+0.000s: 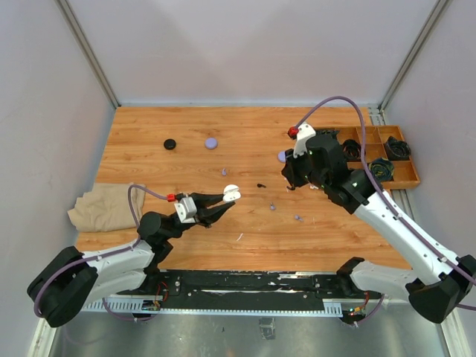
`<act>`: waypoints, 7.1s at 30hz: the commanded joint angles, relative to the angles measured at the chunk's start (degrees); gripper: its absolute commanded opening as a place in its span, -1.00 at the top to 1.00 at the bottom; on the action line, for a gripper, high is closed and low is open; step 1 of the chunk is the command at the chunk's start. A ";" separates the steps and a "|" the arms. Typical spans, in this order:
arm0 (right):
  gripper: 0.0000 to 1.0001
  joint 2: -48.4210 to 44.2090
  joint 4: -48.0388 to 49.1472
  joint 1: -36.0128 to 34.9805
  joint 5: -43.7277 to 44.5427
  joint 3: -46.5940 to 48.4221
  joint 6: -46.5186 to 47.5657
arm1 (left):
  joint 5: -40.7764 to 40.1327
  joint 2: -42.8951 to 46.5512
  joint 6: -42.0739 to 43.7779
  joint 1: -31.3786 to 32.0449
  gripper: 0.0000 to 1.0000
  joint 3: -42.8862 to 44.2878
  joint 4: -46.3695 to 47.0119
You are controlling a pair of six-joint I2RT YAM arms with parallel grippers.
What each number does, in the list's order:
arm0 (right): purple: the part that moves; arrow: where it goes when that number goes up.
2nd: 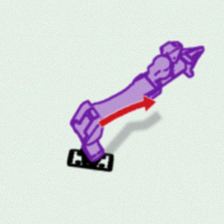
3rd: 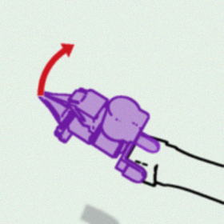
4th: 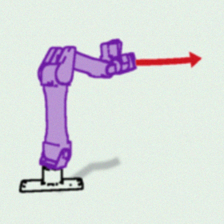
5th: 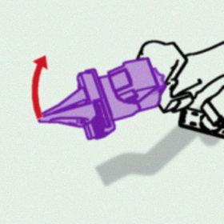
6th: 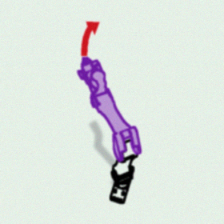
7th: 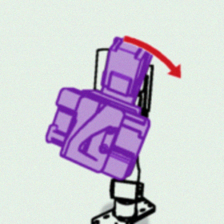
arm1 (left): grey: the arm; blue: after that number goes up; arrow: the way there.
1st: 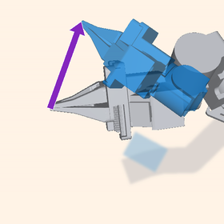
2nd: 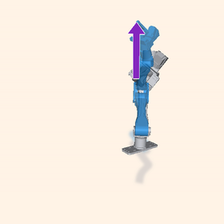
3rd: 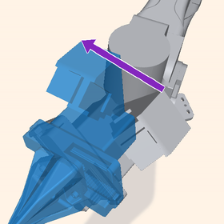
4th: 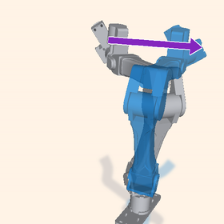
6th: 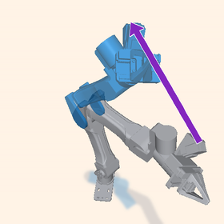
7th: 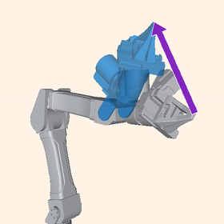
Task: Insert the wireless bluetooth earbuds into the charging case
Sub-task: Pick up the earbud from the center of the board, then place the earbud in the charging case, then pick up the earbud from the center of the board.
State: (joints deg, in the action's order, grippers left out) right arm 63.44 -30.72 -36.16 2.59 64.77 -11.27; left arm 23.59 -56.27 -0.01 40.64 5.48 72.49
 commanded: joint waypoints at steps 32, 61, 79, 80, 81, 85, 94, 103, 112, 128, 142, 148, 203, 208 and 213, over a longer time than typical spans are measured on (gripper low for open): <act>0.63 -6.07 44.24 -23.66 -7.66 -12.91 15.12 | -3.76 -3.22 -8.14 0.23 0.99 3.75 11.70; 0.57 -3.63 46.03 -26.15 -10.95 -14.42 18.49 | -5.16 -1.66 -13.29 0.23 1.00 3.49 12.21; 0.12 -6.36 45.24 -26.24 -10.99 -15.22 18.52 | -3.21 -1.99 -14.23 0.23 0.99 2.06 14.69; 0.07 -6.78 45.03 -26.24 -10.43 -15.21 18.62 | -3.28 -2.00 -13.96 0.23 0.99 1.88 14.74; 0.03 -7.36 44.78 -26.24 -10.03 -15.26 18.76 | -3.35 -2.06 -13.70 0.23 0.99 1.76 14.78; -0.17 -8.94 44.41 -26.24 -7.42 -15.79 19.24 | -3.33 -2.17 -12.48 0.23 1.00 1.52 14.42; -0.54 -8.81 44.82 -26.22 -3.81 -15.96 18.76 | -2.96 -2.26 -10.98 0.23 0.99 1.64 13.83; -0.58 -7.06 44.08 -26.23 -1.29 -15.44 19.44 | -2.47 -1.70 -10.93 0.23 0.99 1.64 13.53; -0.58 -8.89 42.89 -26.15 3.88 -17.31 22.23 | -1.54 -0.72 -10.96 0.23 0.99 1.30 13.50; -0.61 -9.65 36.73 -25.14 10.49 -16.23 23.81 | -2.69 1.43 -9.22 0.23 0.99 -0.14 10.65; -0.62 -4.30 4.56 -9.23 13.16 -5.75 18.01 | -5.28 5.91 -3.43 0.23 1.00 -2.47 3.69; -0.62 0.46 -4.17 -2.34 11.83 -3.91 20.38 | -5.01 6.95 -1.02 0.23 0.99 -3.53 2.24; 0.15 49.84 -15.44 23.28 -5.31 15.90 35.20 | -2.82 8.54 1.22 0.23 0.99 -6.27 0.42; 0.28 52.49 -15.11 23.86 -5.31 15.52 35.04 | -2.87 8.99 1.32 0.23 0.99 -6.33 0.20; 0.41 53.79 -15.43 23.84 -4.66 15.18 34.47 | -2.85 9.71 1.24 0.23 0.99 -6.31 -0.12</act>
State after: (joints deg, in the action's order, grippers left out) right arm 114.34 -45.74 -13.45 -2.83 80.95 22.72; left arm 20.40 -47.70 0.25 40.64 0.51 71.42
